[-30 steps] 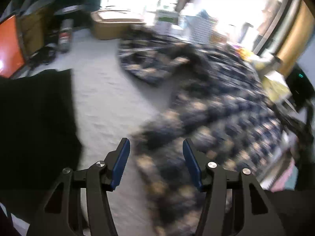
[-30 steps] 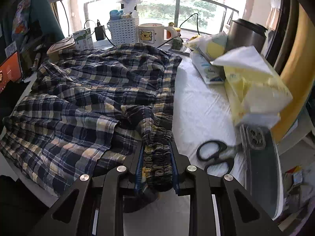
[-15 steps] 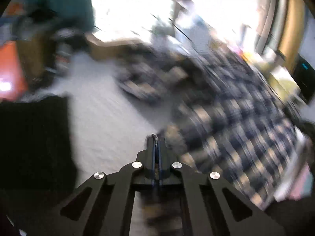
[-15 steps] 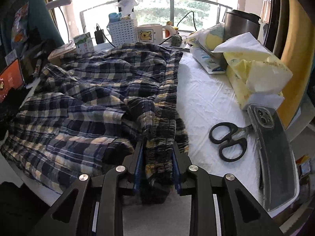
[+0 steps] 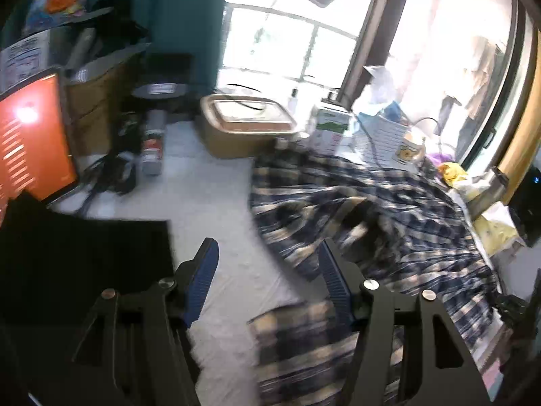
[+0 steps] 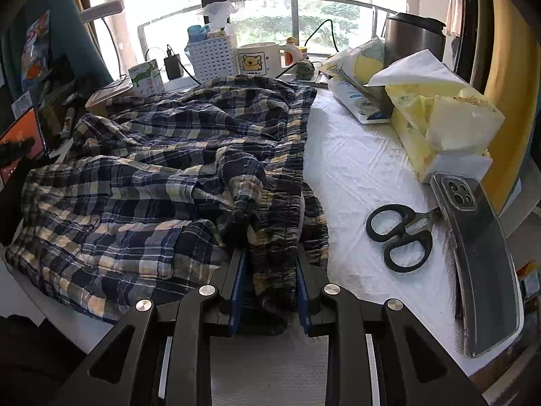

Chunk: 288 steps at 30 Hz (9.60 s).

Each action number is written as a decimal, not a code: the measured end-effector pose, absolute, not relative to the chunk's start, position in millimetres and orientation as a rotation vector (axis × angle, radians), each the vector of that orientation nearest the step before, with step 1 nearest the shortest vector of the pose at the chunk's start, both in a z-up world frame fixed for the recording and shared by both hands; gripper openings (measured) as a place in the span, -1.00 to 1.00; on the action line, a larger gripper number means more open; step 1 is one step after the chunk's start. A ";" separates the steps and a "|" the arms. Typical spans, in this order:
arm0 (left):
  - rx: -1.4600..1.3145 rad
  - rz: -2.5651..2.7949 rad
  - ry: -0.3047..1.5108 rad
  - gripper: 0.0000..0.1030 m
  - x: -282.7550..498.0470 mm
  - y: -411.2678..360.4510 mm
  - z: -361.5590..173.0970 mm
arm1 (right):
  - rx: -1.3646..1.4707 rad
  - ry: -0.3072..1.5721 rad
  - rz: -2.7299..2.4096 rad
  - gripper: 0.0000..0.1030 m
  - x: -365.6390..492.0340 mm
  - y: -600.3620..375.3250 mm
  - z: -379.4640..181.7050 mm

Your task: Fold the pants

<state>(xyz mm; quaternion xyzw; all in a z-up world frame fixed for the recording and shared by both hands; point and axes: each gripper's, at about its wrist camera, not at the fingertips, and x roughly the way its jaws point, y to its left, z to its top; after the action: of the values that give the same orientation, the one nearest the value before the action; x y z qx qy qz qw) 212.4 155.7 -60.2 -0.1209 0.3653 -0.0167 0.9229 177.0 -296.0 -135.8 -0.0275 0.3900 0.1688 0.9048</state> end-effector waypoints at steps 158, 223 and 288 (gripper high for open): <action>0.037 -0.180 0.700 -0.81 361.7 122.0 -45.6 | -0.032 0.641 0.268 -0.53 365.3 -270.8 -69.6; -0.069 -0.007 0.922 -0.97 195.2 119.2 -126.3 | 0.007 0.843 0.197 -0.12 334.9 -284.3 -117.4; 0.010 -0.324 0.896 -0.74 176.1 -12.2 -93.9 | 0.044 0.693 0.521 0.14 258.8 -225.9 -90.8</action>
<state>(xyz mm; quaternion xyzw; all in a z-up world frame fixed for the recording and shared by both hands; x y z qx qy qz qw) 176.1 -12.2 -93.9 0.0047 0.4313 -0.1561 0.8886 258.8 -225.9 -90.8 0.0215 0.3356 0.2524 0.9073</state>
